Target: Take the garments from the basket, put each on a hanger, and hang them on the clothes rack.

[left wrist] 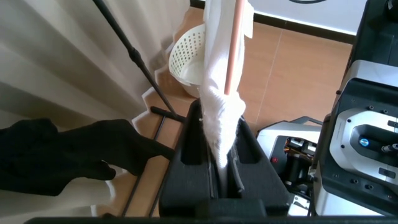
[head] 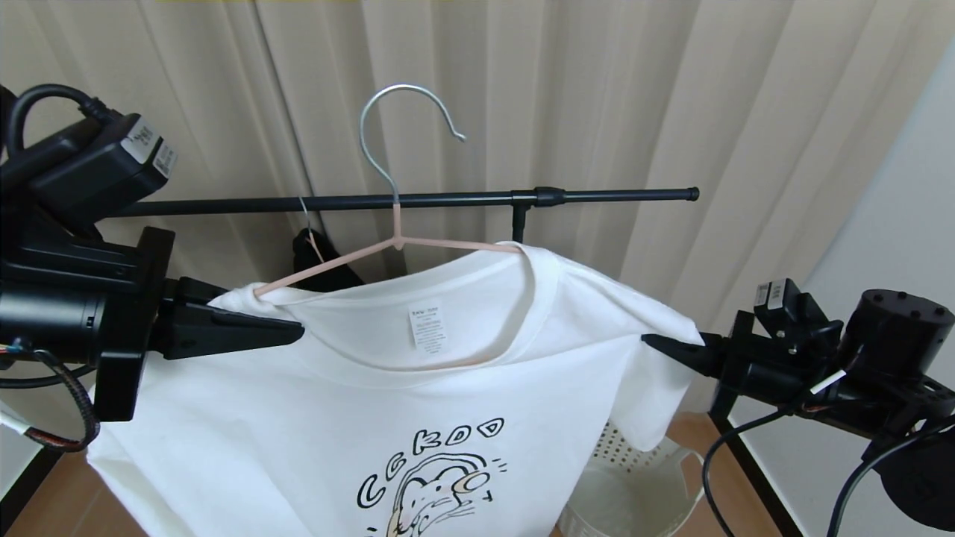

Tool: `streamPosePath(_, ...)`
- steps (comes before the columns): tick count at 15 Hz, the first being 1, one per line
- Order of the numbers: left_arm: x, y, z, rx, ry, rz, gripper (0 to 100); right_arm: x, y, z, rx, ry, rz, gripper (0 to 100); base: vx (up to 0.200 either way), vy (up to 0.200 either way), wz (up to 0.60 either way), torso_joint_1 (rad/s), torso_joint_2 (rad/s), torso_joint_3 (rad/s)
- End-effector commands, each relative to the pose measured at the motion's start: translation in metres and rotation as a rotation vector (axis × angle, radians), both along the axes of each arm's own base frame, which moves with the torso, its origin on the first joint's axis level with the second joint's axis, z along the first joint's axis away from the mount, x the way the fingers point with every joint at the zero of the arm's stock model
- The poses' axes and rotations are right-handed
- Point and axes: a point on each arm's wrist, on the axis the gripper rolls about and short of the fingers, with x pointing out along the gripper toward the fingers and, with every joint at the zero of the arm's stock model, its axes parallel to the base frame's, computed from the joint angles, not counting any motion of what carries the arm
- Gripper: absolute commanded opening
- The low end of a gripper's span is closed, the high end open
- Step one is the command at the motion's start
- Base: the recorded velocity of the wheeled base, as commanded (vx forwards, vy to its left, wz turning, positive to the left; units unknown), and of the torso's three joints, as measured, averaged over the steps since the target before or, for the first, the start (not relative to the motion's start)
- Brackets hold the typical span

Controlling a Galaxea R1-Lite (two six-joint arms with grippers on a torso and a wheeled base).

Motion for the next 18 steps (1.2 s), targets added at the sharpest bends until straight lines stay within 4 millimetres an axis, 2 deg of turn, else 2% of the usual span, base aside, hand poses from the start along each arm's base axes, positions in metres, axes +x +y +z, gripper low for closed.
streamPosePath(1,-0.006,0.004,0.002,-0.003,-0.014,0.015,0,0.003,-0.007,0.002,0.002,-0.011,-0.024,0,0.0,0.0,0.0,0.0,0.0,0.0)
streamPosePath(11,-0.018,0.017,0.001,-0.005,-0.028,0.071,0,0.01,-0.013,-0.001,0.007,0.005,-0.05,0,0.0,0.0,0.0,0.0,0.0,0.0)
streamPosePath(18,-0.017,0.02,0.0,-0.016,-0.009,0.1,0,0.009,-0.013,-0.001,0.007,0.007,-0.046,0,0.0,0.0,0.0,0.0,0.0,0.0)
